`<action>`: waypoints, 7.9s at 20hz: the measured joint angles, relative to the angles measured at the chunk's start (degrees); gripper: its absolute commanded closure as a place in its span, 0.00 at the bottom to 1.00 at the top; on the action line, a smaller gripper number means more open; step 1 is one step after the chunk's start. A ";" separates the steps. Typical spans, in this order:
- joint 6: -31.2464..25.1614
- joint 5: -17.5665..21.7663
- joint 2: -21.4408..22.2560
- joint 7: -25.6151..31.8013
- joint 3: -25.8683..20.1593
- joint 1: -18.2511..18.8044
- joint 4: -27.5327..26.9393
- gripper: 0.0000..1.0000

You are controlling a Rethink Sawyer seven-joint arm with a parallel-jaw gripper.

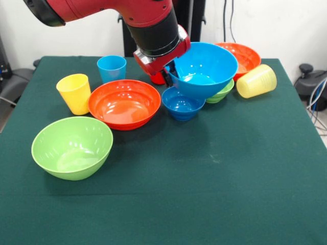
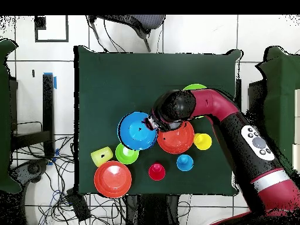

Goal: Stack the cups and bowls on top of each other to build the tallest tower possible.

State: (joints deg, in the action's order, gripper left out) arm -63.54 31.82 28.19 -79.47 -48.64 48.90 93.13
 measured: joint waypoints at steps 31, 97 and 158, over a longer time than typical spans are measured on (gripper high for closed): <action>0.01 1.16 0.01 0.00 0.00 0.22 -0.06 1.00; 0.00 5.71 0.01 0.00 0.00 0.14 0.65 1.00; 0.00 6.83 0.01 0.00 -0.01 0.14 0.65 0.00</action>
State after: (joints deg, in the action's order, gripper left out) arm -63.54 38.64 28.21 -79.47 -48.65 49.03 93.79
